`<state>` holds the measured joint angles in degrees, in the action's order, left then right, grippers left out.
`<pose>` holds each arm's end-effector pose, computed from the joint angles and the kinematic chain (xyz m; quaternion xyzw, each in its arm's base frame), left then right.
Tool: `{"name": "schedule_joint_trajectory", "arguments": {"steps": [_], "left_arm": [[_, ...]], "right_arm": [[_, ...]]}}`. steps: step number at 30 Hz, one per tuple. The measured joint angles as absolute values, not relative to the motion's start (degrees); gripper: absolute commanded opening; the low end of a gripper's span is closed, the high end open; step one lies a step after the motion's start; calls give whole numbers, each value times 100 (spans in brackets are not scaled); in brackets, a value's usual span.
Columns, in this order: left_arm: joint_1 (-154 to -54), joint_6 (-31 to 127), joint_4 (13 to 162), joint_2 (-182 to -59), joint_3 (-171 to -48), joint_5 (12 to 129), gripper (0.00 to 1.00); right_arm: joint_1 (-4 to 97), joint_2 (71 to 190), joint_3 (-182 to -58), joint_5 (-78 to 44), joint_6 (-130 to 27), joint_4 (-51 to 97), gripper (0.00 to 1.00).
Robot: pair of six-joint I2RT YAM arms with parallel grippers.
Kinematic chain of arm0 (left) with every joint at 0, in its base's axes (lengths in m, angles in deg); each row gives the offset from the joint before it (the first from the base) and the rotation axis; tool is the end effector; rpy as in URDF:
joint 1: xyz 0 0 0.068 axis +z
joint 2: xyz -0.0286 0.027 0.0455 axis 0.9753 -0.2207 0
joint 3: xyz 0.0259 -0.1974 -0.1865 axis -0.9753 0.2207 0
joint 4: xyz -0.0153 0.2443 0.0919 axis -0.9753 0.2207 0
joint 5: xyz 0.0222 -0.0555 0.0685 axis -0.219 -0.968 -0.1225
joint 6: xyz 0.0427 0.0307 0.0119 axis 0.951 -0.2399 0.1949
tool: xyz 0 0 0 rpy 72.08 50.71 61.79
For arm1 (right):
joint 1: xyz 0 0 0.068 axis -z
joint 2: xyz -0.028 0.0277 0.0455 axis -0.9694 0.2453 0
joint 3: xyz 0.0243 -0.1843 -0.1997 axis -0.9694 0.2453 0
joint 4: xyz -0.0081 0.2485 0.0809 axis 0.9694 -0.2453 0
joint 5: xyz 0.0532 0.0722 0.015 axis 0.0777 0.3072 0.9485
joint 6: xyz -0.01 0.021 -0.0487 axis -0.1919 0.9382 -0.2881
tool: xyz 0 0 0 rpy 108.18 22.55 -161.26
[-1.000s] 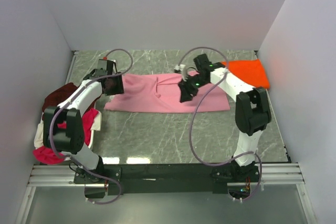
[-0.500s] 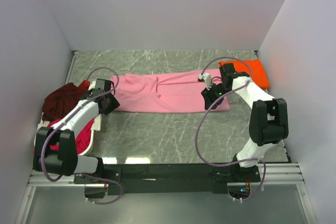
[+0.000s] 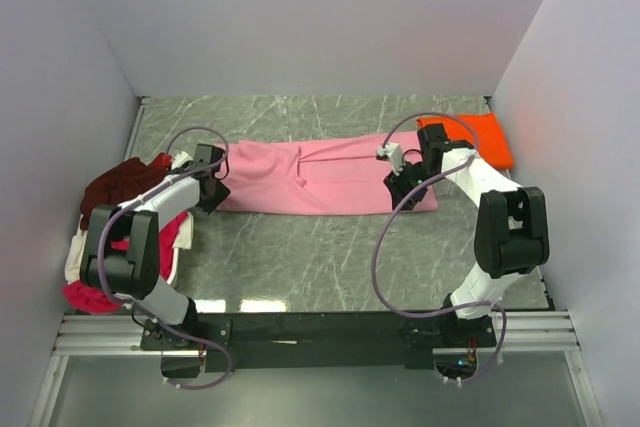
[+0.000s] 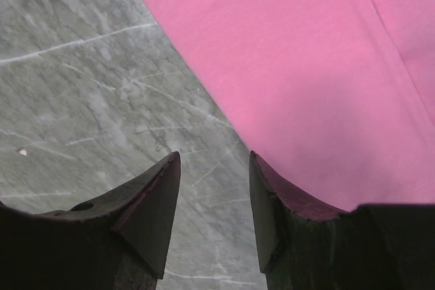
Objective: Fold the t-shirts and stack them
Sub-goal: Fold the tshirt
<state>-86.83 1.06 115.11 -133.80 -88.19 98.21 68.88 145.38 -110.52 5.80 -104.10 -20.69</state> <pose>0.2902 -0.0370 0.1774 -0.4303 0.8586 0.0120 0.2784 0.3153 0.0566 0.2051 -0.4557 0.8408 0.2005 0.2126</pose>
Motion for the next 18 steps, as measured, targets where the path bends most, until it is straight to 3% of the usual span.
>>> {"name": "schedule_joint_trajectory", "arguments": {"steps": [3, 5, 11, 18], "left_arm": [[-8712, 82, 11413, -13426, -8859, 9899, 30], [-8734, 78, 11402, -13426, -8859, 9958, 13], [-8758, 93, 11373, -13339, -8802, 9934, 6], [-8854, 108, 11456, -12364, -8321, 9709, 3]], "right_arm": [[6888, 14542, -11052, 532, -10602, -2100, 52], [6884, 14546, -11052, 486, -10740, -2139, 52], [6834, 14605, -11037, 151, -11112, -2159, 52], [6731, 14573, -10737, -144, -11778, -2086, 52]]}}
